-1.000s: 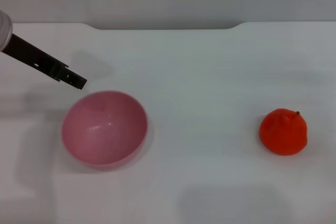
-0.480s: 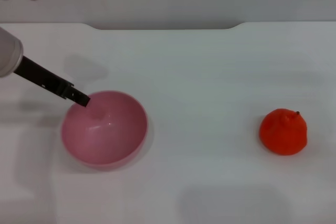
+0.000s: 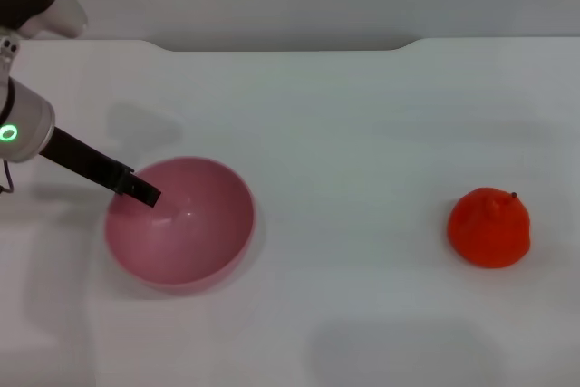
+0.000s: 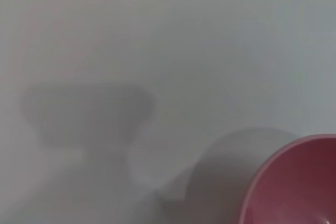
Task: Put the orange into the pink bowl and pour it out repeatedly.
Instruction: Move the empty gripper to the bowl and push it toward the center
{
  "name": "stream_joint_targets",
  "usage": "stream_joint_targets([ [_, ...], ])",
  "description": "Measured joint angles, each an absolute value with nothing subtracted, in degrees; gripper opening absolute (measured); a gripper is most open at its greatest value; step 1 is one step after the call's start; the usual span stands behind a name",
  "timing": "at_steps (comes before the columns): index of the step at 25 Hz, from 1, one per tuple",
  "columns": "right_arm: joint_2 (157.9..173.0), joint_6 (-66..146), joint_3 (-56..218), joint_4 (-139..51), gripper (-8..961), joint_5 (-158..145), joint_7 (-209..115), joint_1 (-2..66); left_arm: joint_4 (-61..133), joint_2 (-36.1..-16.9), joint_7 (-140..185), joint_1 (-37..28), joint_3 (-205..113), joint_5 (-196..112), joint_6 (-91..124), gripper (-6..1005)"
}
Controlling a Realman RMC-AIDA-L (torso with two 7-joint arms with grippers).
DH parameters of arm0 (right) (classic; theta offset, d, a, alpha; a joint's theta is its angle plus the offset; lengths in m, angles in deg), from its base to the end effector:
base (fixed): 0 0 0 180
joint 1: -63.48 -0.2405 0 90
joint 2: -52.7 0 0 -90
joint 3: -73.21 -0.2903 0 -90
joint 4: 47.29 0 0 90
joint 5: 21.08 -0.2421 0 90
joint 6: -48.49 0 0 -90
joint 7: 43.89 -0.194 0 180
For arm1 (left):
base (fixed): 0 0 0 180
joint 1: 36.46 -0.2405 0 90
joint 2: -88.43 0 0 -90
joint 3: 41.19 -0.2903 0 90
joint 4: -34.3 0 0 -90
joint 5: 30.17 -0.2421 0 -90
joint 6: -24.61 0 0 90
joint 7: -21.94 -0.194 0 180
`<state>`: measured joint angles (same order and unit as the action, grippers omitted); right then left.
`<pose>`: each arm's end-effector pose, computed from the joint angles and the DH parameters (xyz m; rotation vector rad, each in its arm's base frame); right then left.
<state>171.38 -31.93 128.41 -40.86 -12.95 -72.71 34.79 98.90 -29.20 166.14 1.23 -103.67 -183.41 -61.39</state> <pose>0.3665 0.4231 0.0706 -1.1577 0.5203 1.1059 -0.2784 0.4417 -0.0216 -2.4015 -1.2098 0.3995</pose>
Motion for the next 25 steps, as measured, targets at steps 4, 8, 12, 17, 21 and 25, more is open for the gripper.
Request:
stream_joint_targets([
  [4, 171.35, -31.93, 128.41, -40.68, 565, -12.95, -72.71, 34.76, 97.26, -29.14, 166.08, 0.99, -103.68, -183.61, -60.03, 735],
  [8, 171.34, -31.93, 128.41, -40.37, 565, -12.96, -72.71, 34.75, 96.43, -29.14, 166.07, 0.34, -103.67, -183.79, -58.87, 735],
  [12, 171.35, -31.93, 128.41, -40.26, 565, -12.99, -72.71, 34.71, 96.30, -29.20, 166.24, 0.14, -103.87, -183.89, -58.65, 736],
  [17, 171.34, -31.94, 128.41, -40.20, 565, -13.00, -72.71, 34.63, 96.28, -29.17, 166.97, -0.04, -105.13, -184.10, -58.45, 702],
  [21, 171.35, -31.94, 128.41, -40.17, 565, -13.00, -72.71, 34.70, 96.54, -29.16, 166.98, -0.13, -105.17, -184.23, -58.02, 633],
  [25, 171.35, -31.93, 128.34, -40.17, 565, -13.00, -72.72, 34.87, 96.44, -29.15, 166.90, -0.06, -105.17, -184.24, -57.82, 564],
])
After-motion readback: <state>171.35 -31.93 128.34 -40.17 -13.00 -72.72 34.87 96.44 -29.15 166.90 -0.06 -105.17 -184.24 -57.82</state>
